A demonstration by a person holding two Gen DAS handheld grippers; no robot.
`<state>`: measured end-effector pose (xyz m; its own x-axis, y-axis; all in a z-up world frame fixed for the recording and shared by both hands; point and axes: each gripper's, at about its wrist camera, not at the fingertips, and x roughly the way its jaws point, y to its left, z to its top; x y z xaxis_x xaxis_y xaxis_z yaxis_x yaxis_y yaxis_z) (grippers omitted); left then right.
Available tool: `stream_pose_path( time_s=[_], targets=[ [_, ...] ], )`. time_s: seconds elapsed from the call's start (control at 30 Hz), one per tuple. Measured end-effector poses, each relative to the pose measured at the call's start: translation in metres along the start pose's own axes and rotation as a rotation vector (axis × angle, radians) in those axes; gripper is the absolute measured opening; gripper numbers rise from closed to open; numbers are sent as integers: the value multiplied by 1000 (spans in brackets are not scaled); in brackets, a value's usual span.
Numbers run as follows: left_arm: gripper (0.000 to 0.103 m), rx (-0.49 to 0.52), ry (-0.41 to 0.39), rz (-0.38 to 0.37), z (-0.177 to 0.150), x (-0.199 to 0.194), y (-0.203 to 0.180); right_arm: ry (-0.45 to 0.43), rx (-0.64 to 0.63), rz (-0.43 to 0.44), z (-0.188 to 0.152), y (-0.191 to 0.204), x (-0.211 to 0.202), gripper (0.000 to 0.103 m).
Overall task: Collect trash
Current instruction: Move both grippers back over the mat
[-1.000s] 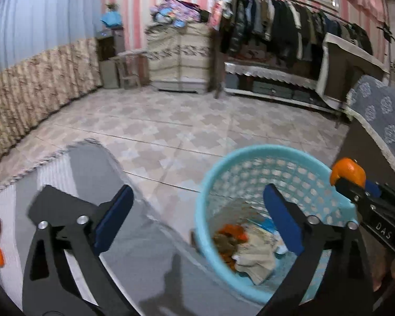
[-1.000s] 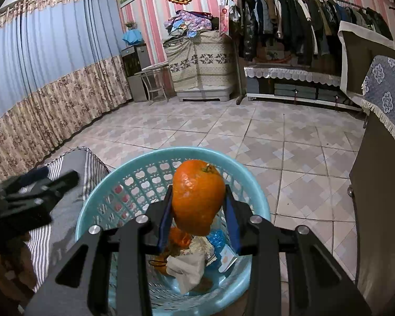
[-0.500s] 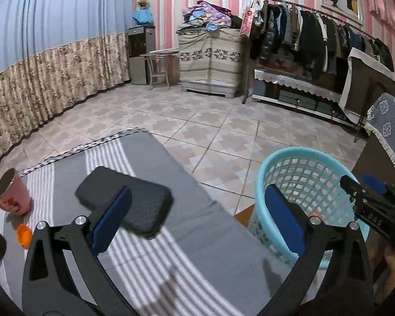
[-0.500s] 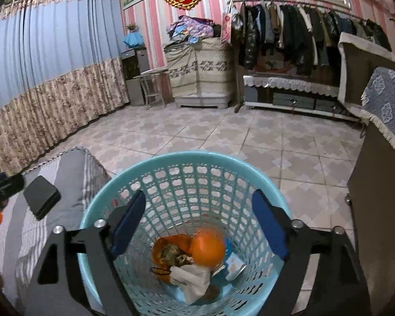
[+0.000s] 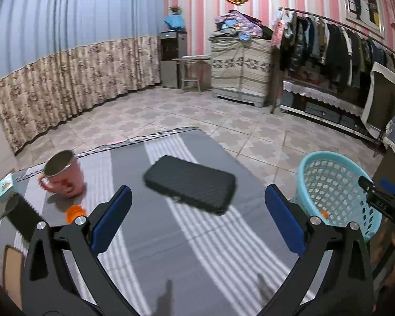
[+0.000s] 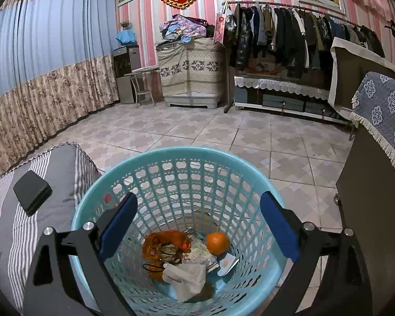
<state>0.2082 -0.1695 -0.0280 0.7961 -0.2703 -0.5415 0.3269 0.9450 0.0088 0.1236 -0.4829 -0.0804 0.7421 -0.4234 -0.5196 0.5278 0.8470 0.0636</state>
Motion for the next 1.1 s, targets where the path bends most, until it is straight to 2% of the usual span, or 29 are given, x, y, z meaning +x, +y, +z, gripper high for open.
stream_pose_path(
  time_s=[0.33,0.5,0.77,1.1],
  targets=[
    [98,-66,9,83,-25,-32,57,-25,-51,27,3,31,-24,92],
    [98,-118,17,128,-42,-46,96,-18,-74,71,3,53,-33,92],
    [98,-174,-2,216,-56,-67,146,21,-15,148,1,83,-43,92],
    [98,-201,2,289,-70,-73,183,24,-58,214,-12,129,-56,92]
  ],
)
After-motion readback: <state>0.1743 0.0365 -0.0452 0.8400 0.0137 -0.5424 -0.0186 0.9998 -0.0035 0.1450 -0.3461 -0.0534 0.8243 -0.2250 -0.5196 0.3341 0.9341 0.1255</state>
